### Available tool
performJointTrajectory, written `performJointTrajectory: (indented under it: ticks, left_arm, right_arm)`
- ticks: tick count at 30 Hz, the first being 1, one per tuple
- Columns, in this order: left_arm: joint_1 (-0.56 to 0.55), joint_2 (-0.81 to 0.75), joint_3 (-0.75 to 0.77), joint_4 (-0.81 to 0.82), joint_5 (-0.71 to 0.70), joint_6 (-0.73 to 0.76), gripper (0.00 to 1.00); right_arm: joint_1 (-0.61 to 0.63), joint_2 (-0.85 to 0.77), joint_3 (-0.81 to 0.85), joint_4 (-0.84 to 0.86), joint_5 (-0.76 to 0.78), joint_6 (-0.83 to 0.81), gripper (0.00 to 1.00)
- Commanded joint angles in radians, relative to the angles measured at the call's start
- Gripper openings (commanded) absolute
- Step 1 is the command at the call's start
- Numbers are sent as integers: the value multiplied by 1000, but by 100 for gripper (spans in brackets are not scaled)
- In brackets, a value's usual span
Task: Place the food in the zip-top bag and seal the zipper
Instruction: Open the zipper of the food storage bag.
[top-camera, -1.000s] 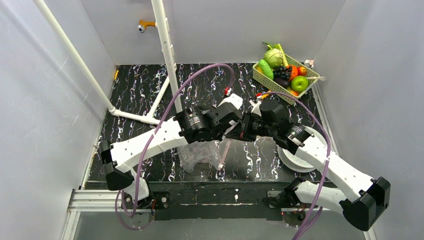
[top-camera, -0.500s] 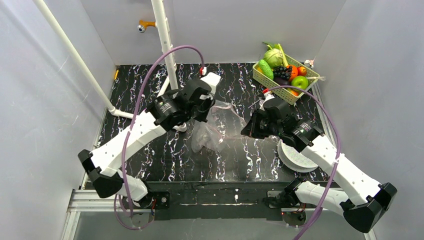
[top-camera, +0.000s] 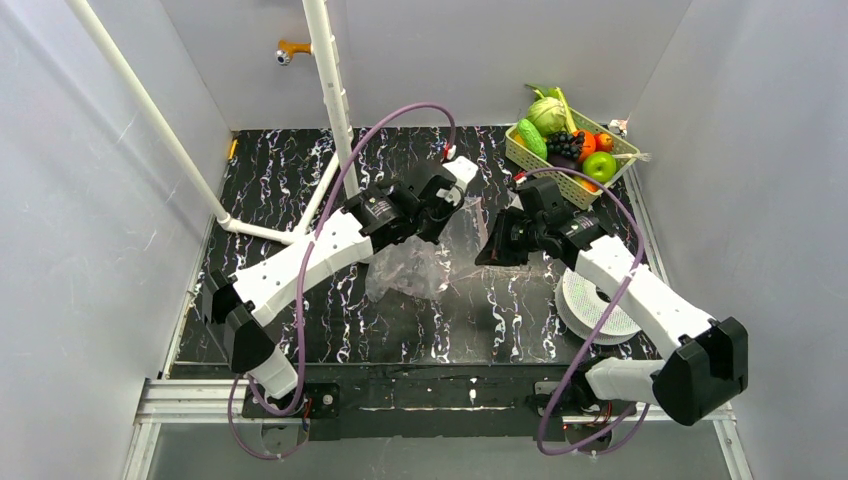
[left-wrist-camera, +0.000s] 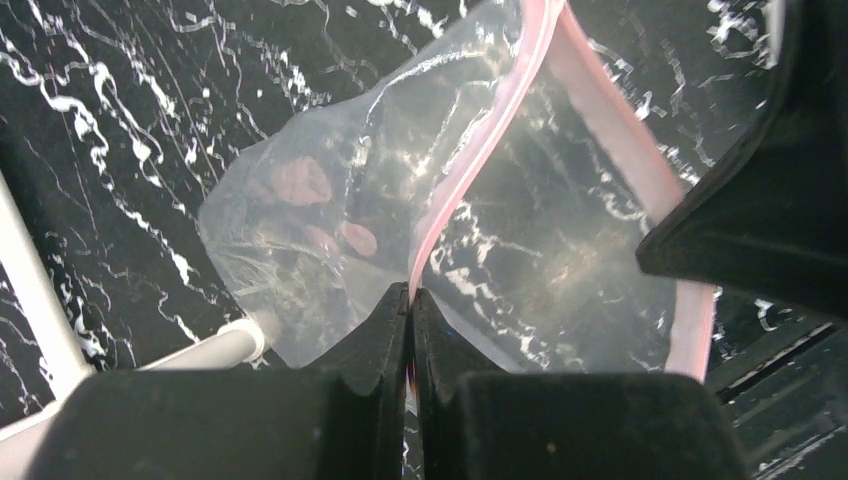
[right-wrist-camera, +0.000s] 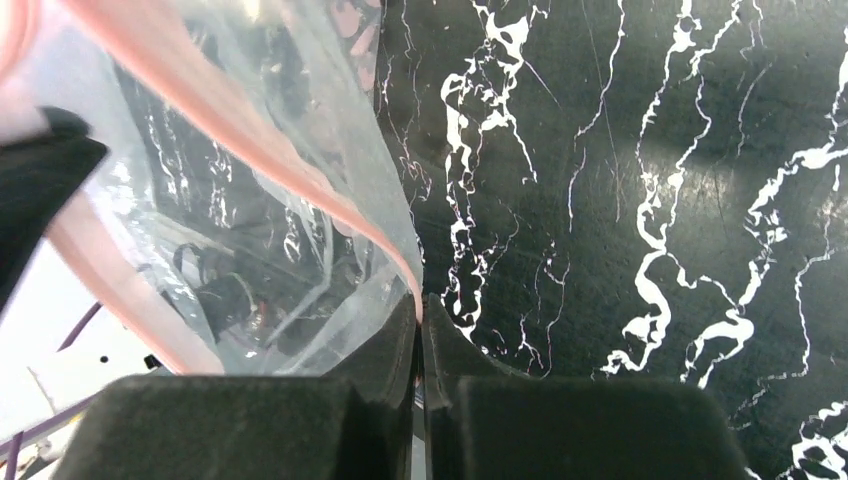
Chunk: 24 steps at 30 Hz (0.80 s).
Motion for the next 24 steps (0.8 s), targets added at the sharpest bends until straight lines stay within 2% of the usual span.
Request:
performJointTrajectory:
  ticks: [1,3,6,9,12,16,21,24]
  left_arm:
    - [51,-62,-104,99,-33,-42,0]
    - [74,-56,-138,111,-31,-66,0]
    - [86,-22,-117,68,-45,-86,0]
    - [86,-20,-144,87,-57,-96,0]
    - [86,-10,-144,86,-97,-92,0]
    - [86,-8,-142,78,-104,-101,0]
    - [88,1,-134,73,-90,-106,0]
    - [88,6,-138,74,-84,-112,0]
  right_arm:
    - [-37,63,75,60,-118,-44,17]
    - [-53,88,111,47,-138,-61,32]
    - [-75,85,149,40,-126,-104,62]
    - [-85,36,191,-17,-59,-149,76]
    - [-86,-43,211,-77,88,-192,84]
    - [-91,-200,144,-60,307,-168,97]
    - [-92,-350,7,69,540,-101,98]
    - [-94,-371,-28,140,690,-79,98]
